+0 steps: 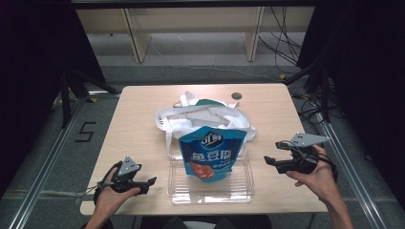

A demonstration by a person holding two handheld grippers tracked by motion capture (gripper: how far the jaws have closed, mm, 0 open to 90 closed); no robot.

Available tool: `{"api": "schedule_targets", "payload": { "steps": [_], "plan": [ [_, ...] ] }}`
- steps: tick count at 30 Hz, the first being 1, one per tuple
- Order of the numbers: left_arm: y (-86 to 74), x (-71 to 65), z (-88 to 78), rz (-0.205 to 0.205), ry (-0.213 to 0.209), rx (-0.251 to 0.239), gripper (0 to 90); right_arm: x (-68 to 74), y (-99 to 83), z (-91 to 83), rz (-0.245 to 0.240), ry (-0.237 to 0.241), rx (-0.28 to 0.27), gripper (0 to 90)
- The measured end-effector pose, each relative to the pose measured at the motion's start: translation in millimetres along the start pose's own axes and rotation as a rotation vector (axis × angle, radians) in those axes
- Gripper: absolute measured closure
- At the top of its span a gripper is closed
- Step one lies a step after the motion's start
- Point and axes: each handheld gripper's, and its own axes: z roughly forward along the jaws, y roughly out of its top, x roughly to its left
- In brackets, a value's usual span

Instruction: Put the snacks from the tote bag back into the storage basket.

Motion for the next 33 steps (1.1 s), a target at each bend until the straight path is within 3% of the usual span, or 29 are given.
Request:
{"api": "schedule_targets", "payload": {
  "steps": [3,4,5,6,7,8,11,12,15,20,21,23,24,25,27,29,31,32,33],
  "plan": [
    [-0.3,-0.7,1.1,-0.004,0.000,-0.003,23.0,0.9,-7.8,1.2,0.001,-0.013,0.006,30.5],
    [-0.3,-0.7,1.1,-0.005,-0.002,-0.001,23.0,3.5,-10.3,1.8,0.024,-0.011,0.010,30.5],
    [-0.2,-0.4,1.0,-0.004,-0.003,0.002,23.0,1.2,-11.6,2.3,-0.006,-0.022,0.003,30.5],
    [-0.1,-0.2,0.8,-0.002,-0.001,0.005,23.0,5.3,-13.6,2.6,0.041,-0.017,0.008,30.5],
    [-0.1,-0.3,1.3,-0.006,0.002,0.001,23.0,3.4,-14.6,3.3,0.013,-0.007,0.011,30.5],
    [-0.6,-0.8,1.5,-0.024,-0.002,0.006,23.0,5.7,-16.7,4.3,0.033,-0.013,0.009,30.5],
    [-0.7,0.4,1.1,-0.009,0.004,0.005,23.0,5.3,-22.7,5.4,0.030,-0.020,0.011,30.5],
    [-0.8,0.1,1.6,-0.014,0.004,-0.001,23.0,7.0,-25.5,5.7,0.054,-0.011,0.026,30.5],
    [-1.1,0.4,1.9,-0.009,0.008,0.003,23.0,6.8,-33.6,8.0,0.025,-0.038,-0.003,31.4],
    [-1.4,-0.6,2.5,-0.022,0.003,0.003,23.0,10.6,-41.9,7.9,0.036,-0.052,0.002,31.4],
    [-1.1,0.4,2.1,-0.007,0.007,0.004,23.0,13.6,-44.0,8.2,0.062,-0.057,0.000,31.4],
    [-1.3,0.3,2.2,-0.012,0.007,0.004,23.0,13.7,-48.2,8.6,0.056,-0.055,-0.010,31.3],
    [-1.3,0.4,2.2,-0.010,0.007,0.004,23.0,14.5,-50.2,7.3,0.066,-0.057,0.011,31.2],
    [-1.2,0.3,2.2,-0.008,0.007,0.004,23.0,13.8,-53.1,8.5,0.047,-0.065,-0.003,31.2],
    [-1.6,-0.5,2.7,-0.021,0.002,0.002,23.0,18.7,-58.6,9.9,0.082,-0.063,0.016,31.2],
    [-1.2,-0.4,1.6,-0.017,0.006,0.009,23.0,18.4,-63.4,10.8,0.049,-0.072,0.016,30.6],
    [-1.3,-0.2,1.9,-0.014,0.008,-0.003,23.0,23.5,-67.3,8.5,0.099,-0.060,0.033,30.5],
    [-1.2,0.6,1.5,-0.005,0.010,0.003,23.0,21.8,-69.1,7.2,0.077,-0.066,0.026,30.2],
    [-1.3,0.4,1.7,-0.008,0.008,0.003,23.0,24.7,-70.8,5.3,0.116,-0.059,0.035,29.7]
  ]
}}
